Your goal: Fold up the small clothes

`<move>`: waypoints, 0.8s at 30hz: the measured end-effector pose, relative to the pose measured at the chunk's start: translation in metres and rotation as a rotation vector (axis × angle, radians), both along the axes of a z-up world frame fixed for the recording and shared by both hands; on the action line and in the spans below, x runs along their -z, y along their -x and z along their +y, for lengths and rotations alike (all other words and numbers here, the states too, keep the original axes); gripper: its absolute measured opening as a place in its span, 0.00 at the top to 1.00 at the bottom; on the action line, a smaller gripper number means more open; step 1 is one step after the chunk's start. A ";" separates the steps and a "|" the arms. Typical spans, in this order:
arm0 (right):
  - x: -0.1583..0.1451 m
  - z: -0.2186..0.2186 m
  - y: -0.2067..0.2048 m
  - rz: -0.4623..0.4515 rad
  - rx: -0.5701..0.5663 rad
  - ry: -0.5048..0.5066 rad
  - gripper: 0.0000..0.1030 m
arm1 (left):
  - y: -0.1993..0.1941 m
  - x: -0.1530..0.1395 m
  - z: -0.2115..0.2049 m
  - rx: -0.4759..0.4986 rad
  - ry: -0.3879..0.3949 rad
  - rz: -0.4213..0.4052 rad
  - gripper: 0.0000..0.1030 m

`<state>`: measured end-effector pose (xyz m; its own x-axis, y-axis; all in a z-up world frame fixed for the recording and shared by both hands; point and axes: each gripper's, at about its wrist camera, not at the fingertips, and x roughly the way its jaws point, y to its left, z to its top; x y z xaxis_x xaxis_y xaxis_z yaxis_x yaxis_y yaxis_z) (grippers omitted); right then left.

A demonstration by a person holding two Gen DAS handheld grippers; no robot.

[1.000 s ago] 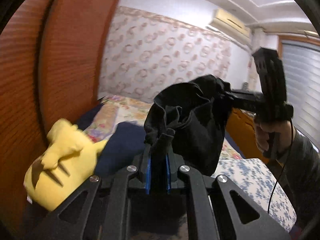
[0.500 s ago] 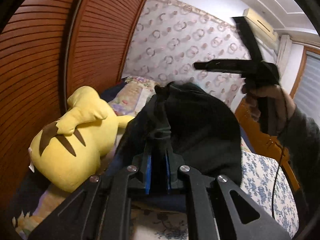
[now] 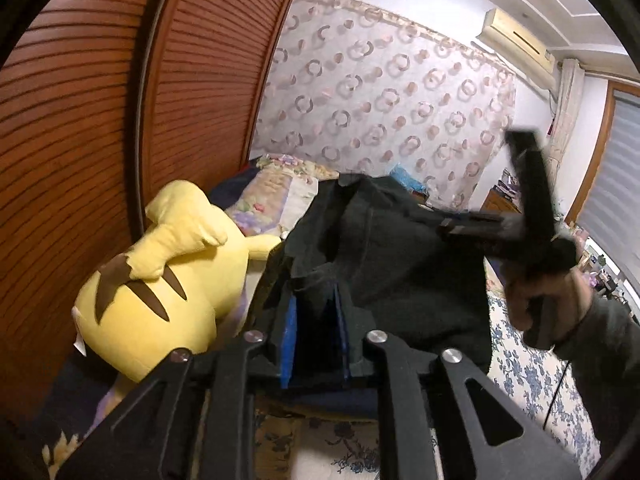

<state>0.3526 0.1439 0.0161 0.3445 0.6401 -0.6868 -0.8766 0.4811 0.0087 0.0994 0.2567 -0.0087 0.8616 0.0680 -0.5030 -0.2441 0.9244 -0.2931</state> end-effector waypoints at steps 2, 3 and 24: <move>0.016 0.004 -0.002 -0.010 0.004 0.018 0.49 | 0.005 -0.007 -0.002 0.008 -0.019 -0.014 0.70; 0.021 0.004 -0.001 -0.023 0.007 0.020 0.49 | 0.008 -0.010 -0.003 0.012 -0.026 -0.024 0.67; -0.041 -0.137 0.093 -0.124 0.239 -0.150 0.49 | 0.043 -0.052 -0.099 0.170 -0.210 -0.070 0.45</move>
<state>0.2599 0.0067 0.0574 0.5728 0.6220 -0.5339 -0.7377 0.6751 -0.0049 0.0562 0.1578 0.0435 0.9017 0.0156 -0.4320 -0.0657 0.9927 -0.1012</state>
